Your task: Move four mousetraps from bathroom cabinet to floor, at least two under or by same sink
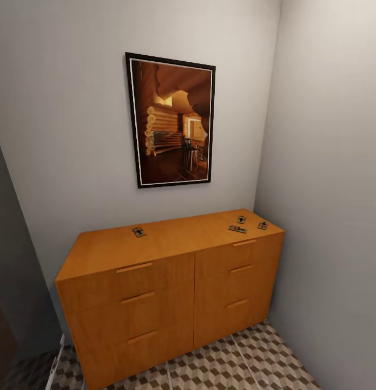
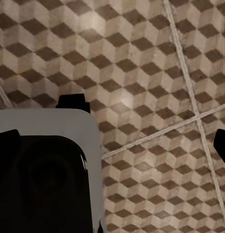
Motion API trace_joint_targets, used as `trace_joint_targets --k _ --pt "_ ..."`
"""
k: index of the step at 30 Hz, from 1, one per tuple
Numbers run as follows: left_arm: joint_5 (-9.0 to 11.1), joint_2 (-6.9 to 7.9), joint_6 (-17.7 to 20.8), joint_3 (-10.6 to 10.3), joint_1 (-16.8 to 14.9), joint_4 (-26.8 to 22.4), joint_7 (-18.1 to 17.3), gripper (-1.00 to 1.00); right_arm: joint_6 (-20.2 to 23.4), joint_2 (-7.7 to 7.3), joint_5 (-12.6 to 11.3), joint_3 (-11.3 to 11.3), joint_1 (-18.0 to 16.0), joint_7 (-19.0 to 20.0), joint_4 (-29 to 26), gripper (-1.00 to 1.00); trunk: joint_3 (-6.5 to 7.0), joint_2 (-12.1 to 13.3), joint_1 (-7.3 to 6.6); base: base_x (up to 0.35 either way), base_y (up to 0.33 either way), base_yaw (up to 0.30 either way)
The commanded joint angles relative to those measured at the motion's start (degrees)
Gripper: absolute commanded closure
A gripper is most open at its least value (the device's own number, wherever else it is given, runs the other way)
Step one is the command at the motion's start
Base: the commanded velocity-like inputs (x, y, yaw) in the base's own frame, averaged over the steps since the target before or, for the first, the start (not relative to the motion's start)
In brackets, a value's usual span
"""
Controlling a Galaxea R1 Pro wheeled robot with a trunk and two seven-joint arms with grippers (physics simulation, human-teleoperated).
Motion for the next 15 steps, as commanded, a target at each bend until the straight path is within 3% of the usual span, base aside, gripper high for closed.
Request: trace_joint_targets --k 1,11,15 --pt "0.6 -0.03 0.47 0.06 0.01 -0.55 0.23 -1.0 0.89 -0.19 -0.3 -0.04 0.01 -0.02 -0.99 -1.0 -0.07 -0.04 0.0 0.0 0.0 0.0" --pt "0.34 -0.04 0.96 0.01 0.01 -3.74 0.22 -1.0 5.13 -1.81 -0.4 -0.19 0.01 -0.04 -6.8 -1.0 -0.07 -0.04 0.0 0.0 0.0 0.0" --pt "-1.06 -0.22 1.78 -0.03 0.01 -6.53 0.18 -1.0 7.83 -2.45 -0.43 -0.24 0.01 -0.05 -9.93 -1.0 -0.07 -0.04 0.0 0.0 0.0 0.0"
